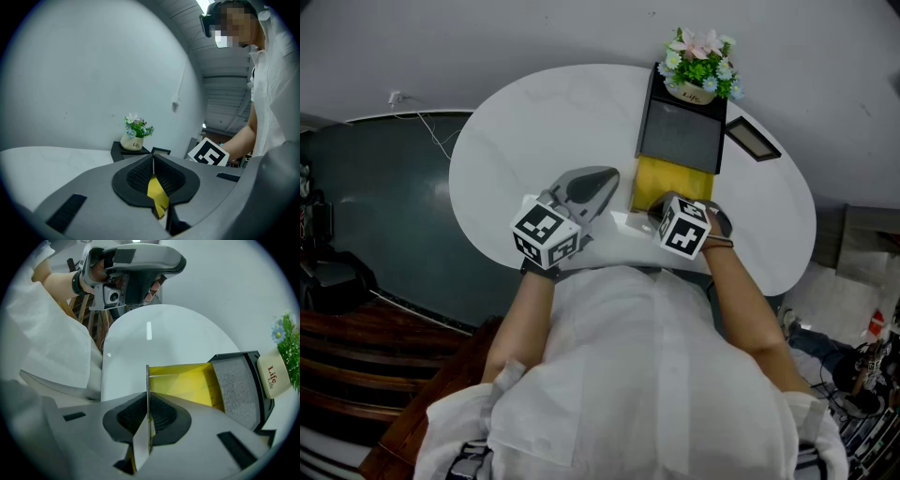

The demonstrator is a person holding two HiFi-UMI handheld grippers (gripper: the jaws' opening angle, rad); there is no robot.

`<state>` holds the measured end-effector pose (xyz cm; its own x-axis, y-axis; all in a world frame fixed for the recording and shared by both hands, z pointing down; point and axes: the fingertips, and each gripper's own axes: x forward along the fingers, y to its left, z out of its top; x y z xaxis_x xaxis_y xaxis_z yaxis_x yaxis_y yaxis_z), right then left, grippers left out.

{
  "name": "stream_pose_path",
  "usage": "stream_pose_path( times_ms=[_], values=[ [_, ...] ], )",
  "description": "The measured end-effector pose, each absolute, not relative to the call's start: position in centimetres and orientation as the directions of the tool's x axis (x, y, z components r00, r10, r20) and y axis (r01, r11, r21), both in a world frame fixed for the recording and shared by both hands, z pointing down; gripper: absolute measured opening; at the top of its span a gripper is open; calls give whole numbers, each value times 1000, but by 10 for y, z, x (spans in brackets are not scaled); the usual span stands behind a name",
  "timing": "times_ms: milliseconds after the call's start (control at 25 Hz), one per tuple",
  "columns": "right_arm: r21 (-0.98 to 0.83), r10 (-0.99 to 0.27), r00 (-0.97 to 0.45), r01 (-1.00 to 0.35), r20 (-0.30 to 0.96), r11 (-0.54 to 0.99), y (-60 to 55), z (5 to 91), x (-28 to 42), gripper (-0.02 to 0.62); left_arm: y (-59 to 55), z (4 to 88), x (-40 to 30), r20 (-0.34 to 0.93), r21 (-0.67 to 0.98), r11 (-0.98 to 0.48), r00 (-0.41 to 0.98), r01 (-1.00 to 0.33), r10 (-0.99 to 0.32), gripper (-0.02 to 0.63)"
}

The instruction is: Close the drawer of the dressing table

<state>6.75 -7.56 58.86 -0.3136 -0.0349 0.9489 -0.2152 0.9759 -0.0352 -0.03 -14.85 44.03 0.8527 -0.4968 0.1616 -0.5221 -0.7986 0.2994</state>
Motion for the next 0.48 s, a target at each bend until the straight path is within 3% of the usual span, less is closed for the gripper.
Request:
stream_pose_path(
  times_ms=[480],
  values=[
    [-13, -58, -299, -230, 952, 973, -93, 588, 69, 23, -152, 441, -6, 167, 306, -793, 850, -527, -500, 21]
  ],
)
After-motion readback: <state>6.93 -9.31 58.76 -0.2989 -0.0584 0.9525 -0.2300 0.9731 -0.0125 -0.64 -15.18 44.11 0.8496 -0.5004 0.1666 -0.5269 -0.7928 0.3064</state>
